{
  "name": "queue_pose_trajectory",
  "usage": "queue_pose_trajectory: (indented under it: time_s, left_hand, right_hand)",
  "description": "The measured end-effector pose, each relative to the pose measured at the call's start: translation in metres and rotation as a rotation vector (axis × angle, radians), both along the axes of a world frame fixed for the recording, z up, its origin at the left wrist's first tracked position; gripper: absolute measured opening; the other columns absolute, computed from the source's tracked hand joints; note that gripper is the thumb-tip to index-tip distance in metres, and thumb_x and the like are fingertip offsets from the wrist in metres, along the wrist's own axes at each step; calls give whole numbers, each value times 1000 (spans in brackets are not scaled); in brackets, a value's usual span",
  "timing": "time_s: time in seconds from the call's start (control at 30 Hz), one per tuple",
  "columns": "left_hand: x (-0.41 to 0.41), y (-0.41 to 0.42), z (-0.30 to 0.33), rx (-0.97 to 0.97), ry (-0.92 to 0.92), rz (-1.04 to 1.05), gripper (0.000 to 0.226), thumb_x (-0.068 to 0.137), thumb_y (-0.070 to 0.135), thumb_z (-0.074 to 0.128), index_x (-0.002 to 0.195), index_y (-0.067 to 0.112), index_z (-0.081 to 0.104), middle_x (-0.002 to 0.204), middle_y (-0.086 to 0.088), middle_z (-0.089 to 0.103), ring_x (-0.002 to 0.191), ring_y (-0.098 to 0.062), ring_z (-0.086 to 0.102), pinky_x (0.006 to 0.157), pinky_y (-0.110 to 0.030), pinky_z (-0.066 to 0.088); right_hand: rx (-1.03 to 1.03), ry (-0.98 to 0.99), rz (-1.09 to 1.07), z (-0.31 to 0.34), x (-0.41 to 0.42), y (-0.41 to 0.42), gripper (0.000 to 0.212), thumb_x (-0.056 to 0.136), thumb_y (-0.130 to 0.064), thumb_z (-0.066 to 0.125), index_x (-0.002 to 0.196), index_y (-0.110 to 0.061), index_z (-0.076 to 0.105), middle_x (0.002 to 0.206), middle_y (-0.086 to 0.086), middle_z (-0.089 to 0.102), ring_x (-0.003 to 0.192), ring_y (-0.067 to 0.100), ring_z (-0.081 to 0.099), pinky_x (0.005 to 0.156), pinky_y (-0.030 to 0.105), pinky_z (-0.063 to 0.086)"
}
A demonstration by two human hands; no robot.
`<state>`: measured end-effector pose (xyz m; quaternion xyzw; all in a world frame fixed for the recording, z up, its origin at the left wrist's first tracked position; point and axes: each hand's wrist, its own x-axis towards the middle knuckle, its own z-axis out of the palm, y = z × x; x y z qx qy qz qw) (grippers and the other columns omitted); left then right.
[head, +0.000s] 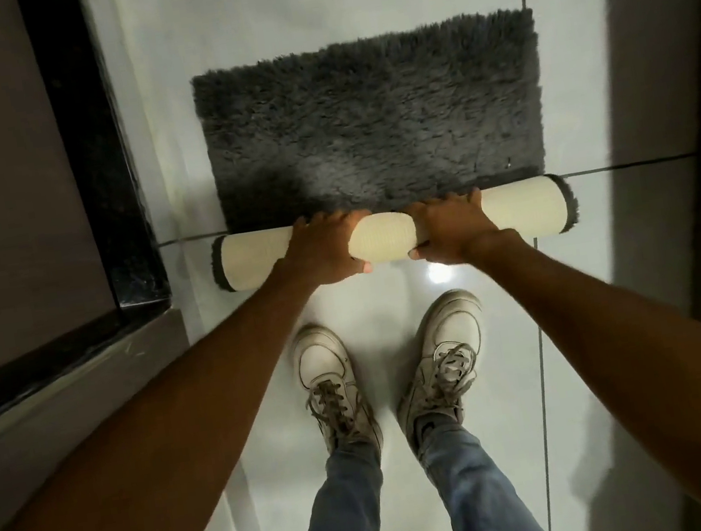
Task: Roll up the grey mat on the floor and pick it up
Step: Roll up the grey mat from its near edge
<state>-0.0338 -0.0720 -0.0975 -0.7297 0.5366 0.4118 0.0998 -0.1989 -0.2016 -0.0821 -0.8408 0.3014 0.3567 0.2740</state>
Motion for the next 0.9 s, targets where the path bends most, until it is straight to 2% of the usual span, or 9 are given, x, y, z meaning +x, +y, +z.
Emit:
queue_pose_trajectory:
  time_s: [0.1, 0.2, 0.27, 0.33, 0.4, 0.47, 0.67, 0.8, 0.9]
  left_hand:
    - [12, -15, 10, -133, -44, 57, 88, 69, 41, 89, 145, 24, 48, 147, -9, 48, 135, -33, 45, 111, -51, 38]
    - [2, -8, 12, -468, -175, 224, 47, 79, 17, 83, 123, 12, 67, 128, -12, 66, 119, -34, 61, 96, -49, 52]
    - [-5, -4, 8, -590, -223, 241, 38, 92, 14, 70, 129, 6, 66, 133, -17, 66, 126, -38, 60, 102, -53, 51]
    - [-6, -7, 1, -421, -197, 184, 71, 92, 37, 70, 151, 8, 43, 157, -17, 44, 148, -41, 35, 122, -59, 29]
    - [0, -11, -8, -258, -204, 66, 113, 76, 63, 75, 160, 13, 18, 168, -12, 19, 155, -41, 12, 126, -63, 10]
    - [4, -19, -17, -226, -231, 28, 131, 64, 68, 81, 161, 15, 12, 169, -11, 15, 155, -41, 9, 125, -65, 7]
    - [15, -41, -31, -347, -385, 70, 105, 67, 44, 88, 154, 19, 34, 152, -9, 47, 139, -34, 43, 120, -61, 27]
    - [6, -27, -28, -333, -356, 58, 95, 70, 47, 83, 150, 20, 39, 149, -8, 50, 135, -31, 46, 117, -55, 32]
    - [-3, -14, -18, -219, -245, 53, 100, 67, 54, 84, 150, 21, 38, 150, -9, 48, 135, -32, 46, 115, -52, 35]
  right_hand:
    - [6, -63, -48, 4, 15, -22, 71, 81, -34, 82, 145, -22, 53, 148, 11, 56, 140, 39, 47, 119, 67, 27]
    - [-300, -359, -170, 2, 9, -16, 43, 85, -19, 78, 126, -11, 68, 136, 16, 66, 130, 43, 56, 111, 62, 37]
    - [-371, -470, -173, -4, 2, -2, 35, 92, -14, 70, 126, -8, 71, 140, 16, 68, 136, 43, 55, 114, 61, 37]
    - [-305, -406, -102, -12, -3, 5, 61, 95, -28, 69, 151, -10, 52, 164, 15, 44, 156, 43, 30, 126, 65, 17]
    - [-255, -280, 4, -21, -6, 2, 101, 88, -44, 76, 167, -16, 20, 176, 12, 13, 162, 42, 5, 128, 67, 1]
    - [-278, -233, 67, -29, -2, -6, 120, 80, -50, 83, 168, -18, 7, 177, 11, 4, 162, 42, -2, 127, 69, 0]
    - [-409, -267, -33, -40, 26, -14, 97, 84, -39, 79, 163, -20, 27, 170, 13, 32, 160, 44, 18, 124, 75, 4]
    - [-374, -277, -60, -36, 14, -1, 87, 85, -31, 79, 159, -18, 35, 165, 13, 41, 157, 45, 26, 125, 75, 5]
    - [-258, -238, -43, -25, 1, 6, 89, 80, -35, 83, 156, -20, 39, 161, 11, 46, 154, 42, 31, 124, 75, 7]
